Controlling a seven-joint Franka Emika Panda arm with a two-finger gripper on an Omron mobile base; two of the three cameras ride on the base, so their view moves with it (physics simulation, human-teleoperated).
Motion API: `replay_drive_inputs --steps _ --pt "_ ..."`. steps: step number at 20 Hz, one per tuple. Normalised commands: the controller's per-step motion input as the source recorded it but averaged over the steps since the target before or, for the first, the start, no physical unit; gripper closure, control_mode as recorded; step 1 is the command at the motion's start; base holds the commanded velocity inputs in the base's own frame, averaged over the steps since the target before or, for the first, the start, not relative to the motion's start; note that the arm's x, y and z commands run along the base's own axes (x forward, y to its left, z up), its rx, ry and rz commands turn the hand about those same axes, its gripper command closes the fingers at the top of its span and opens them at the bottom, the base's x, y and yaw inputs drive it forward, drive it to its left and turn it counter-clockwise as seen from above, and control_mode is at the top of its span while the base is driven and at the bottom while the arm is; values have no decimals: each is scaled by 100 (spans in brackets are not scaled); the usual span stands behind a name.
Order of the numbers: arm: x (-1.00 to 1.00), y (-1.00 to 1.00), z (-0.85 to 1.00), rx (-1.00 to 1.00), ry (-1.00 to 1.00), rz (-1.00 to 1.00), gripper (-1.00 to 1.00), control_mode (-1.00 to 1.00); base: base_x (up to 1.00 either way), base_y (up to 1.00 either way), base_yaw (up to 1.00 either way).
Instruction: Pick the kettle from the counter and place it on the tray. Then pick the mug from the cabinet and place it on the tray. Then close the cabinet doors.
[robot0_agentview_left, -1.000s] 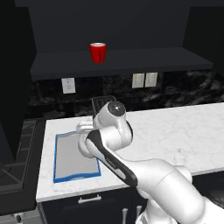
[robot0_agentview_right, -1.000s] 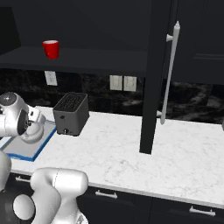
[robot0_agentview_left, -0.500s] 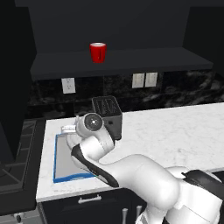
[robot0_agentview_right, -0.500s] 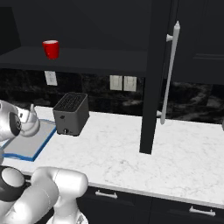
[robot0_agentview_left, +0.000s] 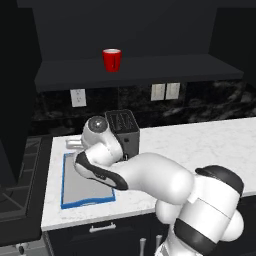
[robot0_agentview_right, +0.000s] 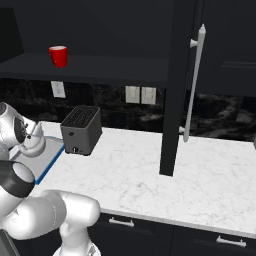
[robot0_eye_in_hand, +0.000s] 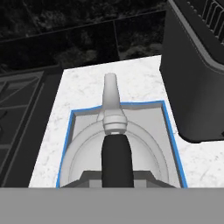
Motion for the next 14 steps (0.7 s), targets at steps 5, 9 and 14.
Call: replay_drive_inputs --steps 5,9,14 --pt "19 6 -27 -2 0 -3 100 -100 0 0 0" --pt "15 0 -35 -8 -3 -2 100 -100 0 0 0" --pt "21 4 -19 -2 -1 -3 100 -100 0 0 0"
